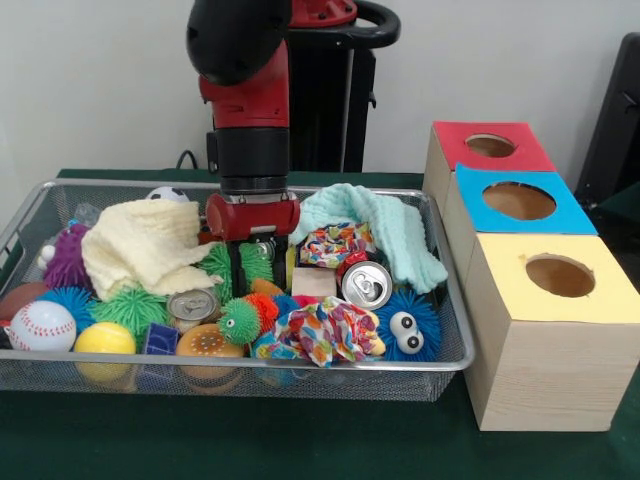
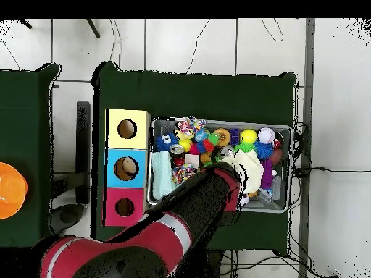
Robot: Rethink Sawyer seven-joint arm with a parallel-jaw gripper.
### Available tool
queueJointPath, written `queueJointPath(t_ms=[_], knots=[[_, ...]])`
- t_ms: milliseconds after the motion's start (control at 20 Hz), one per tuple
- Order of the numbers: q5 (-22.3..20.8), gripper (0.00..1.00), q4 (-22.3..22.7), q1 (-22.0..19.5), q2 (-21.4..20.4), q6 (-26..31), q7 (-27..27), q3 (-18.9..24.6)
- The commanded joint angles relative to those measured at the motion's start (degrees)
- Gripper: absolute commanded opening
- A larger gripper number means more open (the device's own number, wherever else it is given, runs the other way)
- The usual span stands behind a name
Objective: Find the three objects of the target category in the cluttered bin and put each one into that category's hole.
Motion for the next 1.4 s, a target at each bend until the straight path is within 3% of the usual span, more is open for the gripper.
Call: queueJointPath(t_ms=[50, 250, 400, 450, 600, 750, 1050, 1200, 1400], knots=[[-6.2, 1.0, -5.7, 1.0, 3.1, 4.4, 4.2, 6.3], [0.2, 1.0, -4.9, -1.5, 1.9, 3.2, -4.0, 7.5], [2.6, 1.0, -4.7, -2.9, 1.7, 1.3, -6.6, 8.1], [4.0, 0.0, -4.6, -3.5, 1.7, 0.2, -7.8, 8.3], [4.3, 0.0, -4.5, -3.9, 1.5, -1.0, -8.7, 8.6], [9.2, 0.0, -3.8, -5.4, 1.3, -4.4, -14.2, 8.6], [12.0, 0.0, -3.6, -5.5, 1.6, -6.4, -15.5, 7.5], [10.5, 0.0, -3.8, -4.8, 1.6, -5.1, -12.3, 7.0], [3.9, 0.0, -3.5, -2.8, -0.6, -2.4, -2.6, 6.3]])
